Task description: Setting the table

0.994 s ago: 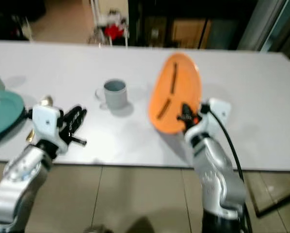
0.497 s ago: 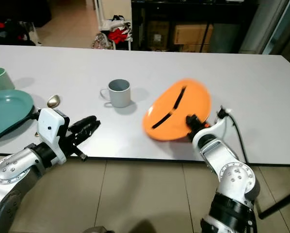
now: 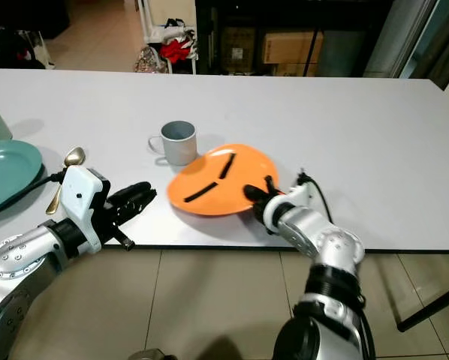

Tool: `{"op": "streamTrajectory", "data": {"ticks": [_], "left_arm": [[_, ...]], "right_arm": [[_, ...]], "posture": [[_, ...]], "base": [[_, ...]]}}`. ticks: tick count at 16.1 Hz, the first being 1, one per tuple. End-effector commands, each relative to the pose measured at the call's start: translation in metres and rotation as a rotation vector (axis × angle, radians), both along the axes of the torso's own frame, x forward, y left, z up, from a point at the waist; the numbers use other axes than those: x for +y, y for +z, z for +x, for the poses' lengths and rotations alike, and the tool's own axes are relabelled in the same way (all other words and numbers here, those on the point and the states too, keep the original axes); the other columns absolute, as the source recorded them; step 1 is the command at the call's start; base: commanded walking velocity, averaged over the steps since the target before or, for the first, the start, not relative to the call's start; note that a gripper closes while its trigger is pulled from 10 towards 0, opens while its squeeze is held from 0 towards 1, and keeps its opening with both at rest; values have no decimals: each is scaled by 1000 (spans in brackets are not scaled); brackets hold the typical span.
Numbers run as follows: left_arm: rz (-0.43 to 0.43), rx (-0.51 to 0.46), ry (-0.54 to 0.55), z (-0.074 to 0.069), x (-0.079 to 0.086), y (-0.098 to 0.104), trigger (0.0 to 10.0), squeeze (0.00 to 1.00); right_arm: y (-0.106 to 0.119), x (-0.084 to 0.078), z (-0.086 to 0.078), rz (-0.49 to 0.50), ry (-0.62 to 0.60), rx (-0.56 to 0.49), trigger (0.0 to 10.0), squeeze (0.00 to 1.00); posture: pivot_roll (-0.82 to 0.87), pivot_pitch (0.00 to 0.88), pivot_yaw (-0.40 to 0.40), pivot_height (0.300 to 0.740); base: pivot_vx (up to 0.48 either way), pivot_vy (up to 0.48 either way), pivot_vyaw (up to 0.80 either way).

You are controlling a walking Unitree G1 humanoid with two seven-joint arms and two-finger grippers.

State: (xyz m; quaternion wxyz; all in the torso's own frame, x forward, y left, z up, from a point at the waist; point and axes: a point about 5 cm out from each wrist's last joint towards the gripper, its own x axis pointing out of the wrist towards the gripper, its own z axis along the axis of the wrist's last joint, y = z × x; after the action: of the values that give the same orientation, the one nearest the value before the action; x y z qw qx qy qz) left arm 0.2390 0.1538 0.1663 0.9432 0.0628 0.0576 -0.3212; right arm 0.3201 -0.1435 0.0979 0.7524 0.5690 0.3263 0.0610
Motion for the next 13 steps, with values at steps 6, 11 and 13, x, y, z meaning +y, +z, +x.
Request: {"op": "streamTrajectory", "data": {"ticks": [6,11,13], "left_arm": [[24,3,34,3,4,-2,10000,0],[30,6,26,4,0,-5,10000,0],[24,1,30,5,-1,-5,10000,0]], "right_arm": [[-18,0,22,-129,-48,-6,10000,827],[-32,-4,15,-184,26,2,10000,1000],[-33,-13,12,-210,18,-3,10000,1000]], "posture": [[73,0,14,740],[64,0,23,740],[64,0,20,740]], "base": [[0,0,0],[0,0,0],[0,0,0]]}}
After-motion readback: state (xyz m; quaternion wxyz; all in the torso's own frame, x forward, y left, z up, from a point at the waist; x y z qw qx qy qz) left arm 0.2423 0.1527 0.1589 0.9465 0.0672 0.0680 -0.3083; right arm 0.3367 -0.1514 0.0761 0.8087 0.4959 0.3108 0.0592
